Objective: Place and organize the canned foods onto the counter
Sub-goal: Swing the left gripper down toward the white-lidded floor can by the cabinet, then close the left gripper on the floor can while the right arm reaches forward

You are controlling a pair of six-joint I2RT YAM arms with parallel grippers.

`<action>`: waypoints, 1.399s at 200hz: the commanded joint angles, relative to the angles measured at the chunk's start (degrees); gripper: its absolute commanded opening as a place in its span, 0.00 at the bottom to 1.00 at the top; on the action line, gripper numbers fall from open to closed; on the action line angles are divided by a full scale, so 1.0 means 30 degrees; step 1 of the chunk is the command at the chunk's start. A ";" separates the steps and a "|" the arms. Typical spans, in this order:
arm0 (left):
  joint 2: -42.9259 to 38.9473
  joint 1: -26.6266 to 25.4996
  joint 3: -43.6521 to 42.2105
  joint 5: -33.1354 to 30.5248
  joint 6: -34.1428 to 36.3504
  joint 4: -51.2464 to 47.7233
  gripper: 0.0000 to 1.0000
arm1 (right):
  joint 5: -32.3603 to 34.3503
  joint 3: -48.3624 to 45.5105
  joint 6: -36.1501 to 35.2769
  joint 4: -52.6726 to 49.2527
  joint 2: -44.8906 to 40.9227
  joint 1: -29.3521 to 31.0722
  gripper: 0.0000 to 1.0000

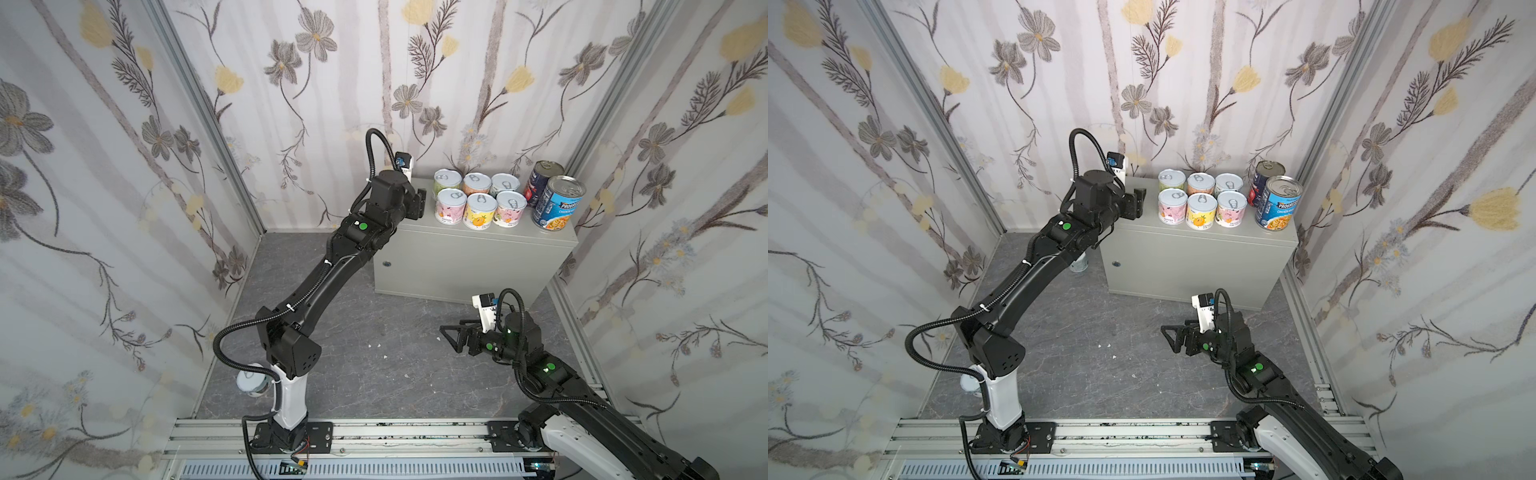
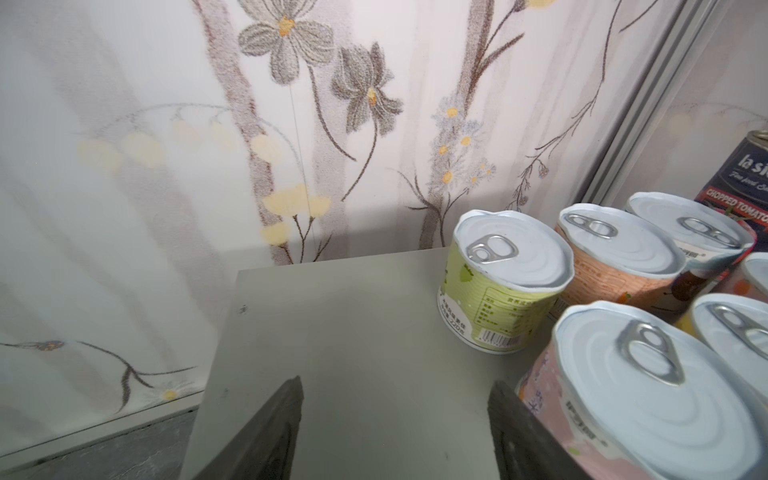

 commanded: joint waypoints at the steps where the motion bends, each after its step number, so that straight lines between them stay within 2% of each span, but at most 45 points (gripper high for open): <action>1: -0.0849 0.0737 -0.0712 -0.0333 -0.0456 0.0567 0.73 | 0.0271 0.0314 -0.0223 0.0239 0.0160 0.0112 1.00; 78: -0.4660 0.5515 -0.6426 0.1414 -0.2523 0.1377 0.84 | 0.1554 0.0294 0.0024 0.1041 0.1195 0.1964 1.00; 135: -0.5284 0.8177 -1.0975 0.1842 -0.3491 0.2732 0.94 | 0.2526 0.0594 0.0357 0.2903 0.3854 0.3896 1.00; 191: -0.3137 0.9160 -1.3093 0.1676 -0.4045 0.3990 0.98 | 0.2317 0.0892 0.0274 0.4042 0.6086 0.4445 1.00; 280: 0.1584 0.9021 -1.1786 0.1837 -0.3578 0.4582 1.00 | 0.1578 0.0871 0.0063 0.6243 0.9409 0.4592 1.00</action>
